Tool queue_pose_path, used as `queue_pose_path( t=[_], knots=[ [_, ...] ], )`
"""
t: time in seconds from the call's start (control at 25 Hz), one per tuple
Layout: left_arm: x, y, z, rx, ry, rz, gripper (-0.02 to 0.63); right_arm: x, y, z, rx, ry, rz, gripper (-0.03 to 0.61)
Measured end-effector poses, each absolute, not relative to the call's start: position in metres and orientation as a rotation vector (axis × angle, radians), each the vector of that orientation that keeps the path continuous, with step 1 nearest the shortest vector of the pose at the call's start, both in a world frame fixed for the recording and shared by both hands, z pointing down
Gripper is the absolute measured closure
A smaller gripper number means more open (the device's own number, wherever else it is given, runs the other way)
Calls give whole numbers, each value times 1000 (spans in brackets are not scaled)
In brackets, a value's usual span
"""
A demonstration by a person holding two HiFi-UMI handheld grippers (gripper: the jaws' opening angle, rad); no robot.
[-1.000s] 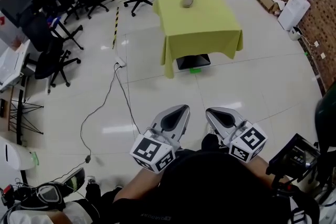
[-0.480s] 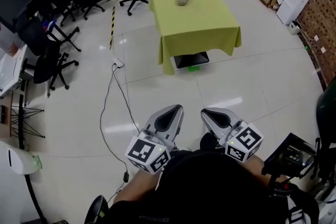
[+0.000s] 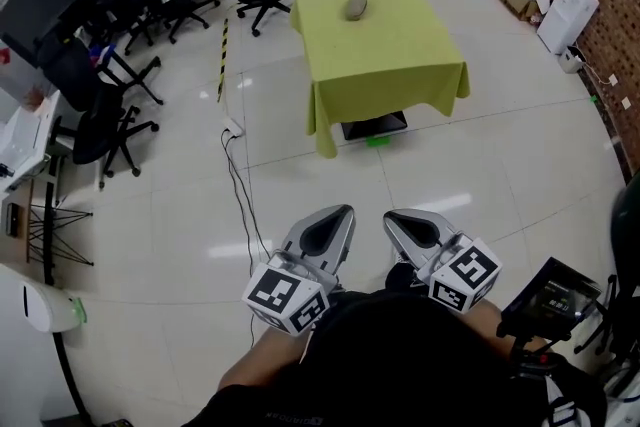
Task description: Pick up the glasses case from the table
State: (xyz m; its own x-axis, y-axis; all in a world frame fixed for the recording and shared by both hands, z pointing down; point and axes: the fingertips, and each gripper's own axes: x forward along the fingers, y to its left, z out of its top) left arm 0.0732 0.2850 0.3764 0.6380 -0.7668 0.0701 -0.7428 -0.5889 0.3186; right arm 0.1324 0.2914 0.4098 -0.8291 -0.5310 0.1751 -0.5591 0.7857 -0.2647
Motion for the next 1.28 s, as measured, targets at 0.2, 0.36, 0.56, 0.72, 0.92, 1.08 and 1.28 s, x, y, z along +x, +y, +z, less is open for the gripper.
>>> queue_pose_path(
  t=[0.2, 0.36, 0.56, 0.72, 0.92, 1.08, 1.28],
  knots=[
    [79, 273, 373, 2560, -1209, -81, 606, 142, 277, 401, 906, -2903, 453, 577],
    [91, 251, 371, 2564, -1225, -71, 606, 161, 253, 398, 925, -2913, 442, 577],
    [131, 206, 366, 2574, -1236, -67, 606, 199, 208, 394, 918, -2927, 451, 577],
    [150, 184, 366, 2565, -1247, -49, 606, 216, 185, 392, 896, -2949, 459, 577],
    [169, 157, 368, 2550, -1282, -36, 607, 236, 156, 392, 875, -2970, 456, 577],
    [189, 132, 367, 2554, -1293, -37, 606, 254, 133, 391, 859, -2978, 451, 577],
    [215, 111, 367, 2555, -1318, -48, 606, 282, 111, 395, 856, -2987, 459, 577]
  ],
)
